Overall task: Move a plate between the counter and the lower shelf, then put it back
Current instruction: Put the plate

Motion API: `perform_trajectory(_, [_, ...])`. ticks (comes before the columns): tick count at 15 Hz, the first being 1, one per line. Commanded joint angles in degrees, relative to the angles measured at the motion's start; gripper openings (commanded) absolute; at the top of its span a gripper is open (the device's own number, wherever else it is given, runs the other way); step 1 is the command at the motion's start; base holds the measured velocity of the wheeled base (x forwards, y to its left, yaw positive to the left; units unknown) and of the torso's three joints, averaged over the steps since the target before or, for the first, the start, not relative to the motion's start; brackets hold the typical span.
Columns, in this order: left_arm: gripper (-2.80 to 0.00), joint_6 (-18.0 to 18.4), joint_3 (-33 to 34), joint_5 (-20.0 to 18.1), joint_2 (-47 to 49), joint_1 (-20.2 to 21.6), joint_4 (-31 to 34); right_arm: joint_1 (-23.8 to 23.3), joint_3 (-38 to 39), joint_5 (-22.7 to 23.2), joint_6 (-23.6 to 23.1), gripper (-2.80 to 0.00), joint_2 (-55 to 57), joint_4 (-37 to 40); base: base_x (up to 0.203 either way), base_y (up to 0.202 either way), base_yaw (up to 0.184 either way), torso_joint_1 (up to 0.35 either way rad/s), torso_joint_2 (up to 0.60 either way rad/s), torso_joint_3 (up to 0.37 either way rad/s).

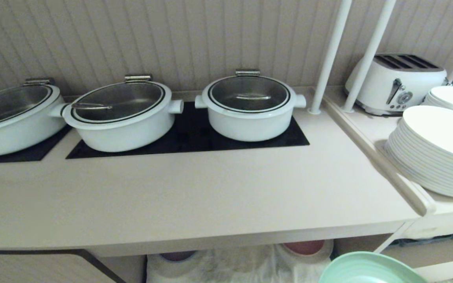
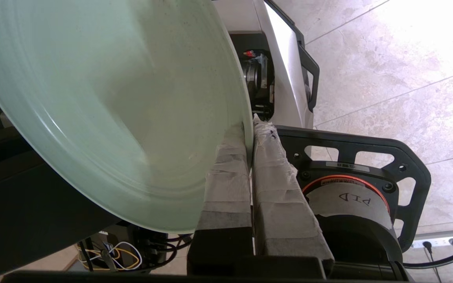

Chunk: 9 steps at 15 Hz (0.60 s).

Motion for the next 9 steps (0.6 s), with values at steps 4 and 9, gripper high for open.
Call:
perform_trajectory(4, [-2.80,0.0,0.0,0.0,0.0,0.0,0.0,0.1,-0.3,0.0,0.1,-2.80,0.1,0.1,0.000,0.000,0.000,0.000,0.00,0.000])
perform_trajectory(9, [-2.80,0.0,0.0,0.0,0.0,0.0,0.0,0.0,-1.8,0.0,0.3,-2.80,2.0,-0.6,0.000,0.000,0.000,0.000,0.00,0.000])
